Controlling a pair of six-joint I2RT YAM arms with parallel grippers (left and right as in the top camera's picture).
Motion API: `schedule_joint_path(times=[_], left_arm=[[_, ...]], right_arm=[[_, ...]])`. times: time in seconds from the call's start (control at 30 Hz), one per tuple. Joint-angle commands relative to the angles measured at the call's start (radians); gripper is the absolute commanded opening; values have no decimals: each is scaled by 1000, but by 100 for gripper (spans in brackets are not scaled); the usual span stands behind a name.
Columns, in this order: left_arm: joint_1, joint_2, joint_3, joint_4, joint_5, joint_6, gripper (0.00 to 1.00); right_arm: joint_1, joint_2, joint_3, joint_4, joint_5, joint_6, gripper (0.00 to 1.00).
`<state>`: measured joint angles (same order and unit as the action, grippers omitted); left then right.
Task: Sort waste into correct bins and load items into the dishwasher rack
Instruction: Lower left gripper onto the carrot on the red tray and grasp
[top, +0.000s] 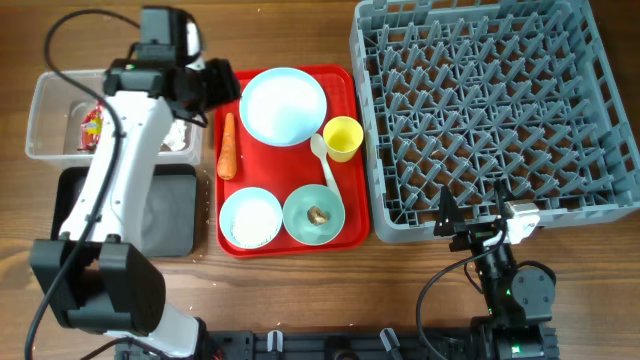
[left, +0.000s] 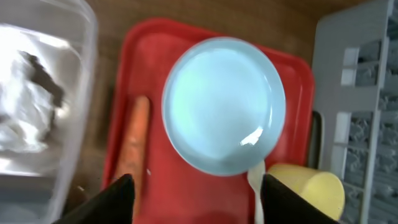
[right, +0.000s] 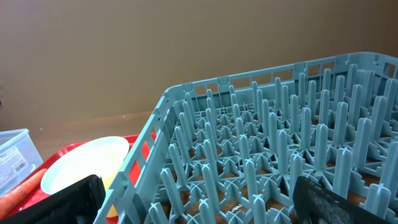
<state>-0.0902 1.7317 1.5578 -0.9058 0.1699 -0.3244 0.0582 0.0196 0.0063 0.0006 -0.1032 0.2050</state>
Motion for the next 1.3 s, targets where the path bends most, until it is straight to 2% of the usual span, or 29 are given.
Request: schedule_joint_path(times=[0.0, 0.07, 0.1, 0.23, 0.33, 0.5, 0.63, 0.77, 1.0, 1.2, 1.27], left_arm=[[-74, 4, -1, -56, -54, 2, 52], [-105, 5, -2, -97, -79, 2, 48], [-134, 5, -5, -133, -105, -27, 43], [-169, 6, -42, -168, -143, -89, 42], [-179, 6, -101, -152, -151, -136, 40], [-192, 6, -221, -60, -322, -132, 41], [-192, 8, -315, 67, -372, -70, 37], [-192, 12, -372, 152, -515, -50, 37], [-191, 17, -381, 253, -515, 132, 42], [-182, 17, -423, 299, -478, 135, 43], [-182, 17, -461, 336, -478, 135, 46]], right_arm=[[4, -2, -1, 5, 11, 7, 100], [4, -2, -1, 5, 11, 7, 100], [4, -2, -1, 5, 11, 7, 100], [4, -2, -1, 5, 11, 7, 100], [4, -2, -1, 5, 11, 7, 100], [4, -2, -1, 5, 11, 7, 99], [4, -2, -1, 5, 11, 7, 100], [4, -2, -1, 5, 11, 7, 100], [4, -2, -1, 5, 11, 7, 100], [4, -2, -1, 5, 11, 7, 100], [4, -2, -1, 5, 11, 7, 100]])
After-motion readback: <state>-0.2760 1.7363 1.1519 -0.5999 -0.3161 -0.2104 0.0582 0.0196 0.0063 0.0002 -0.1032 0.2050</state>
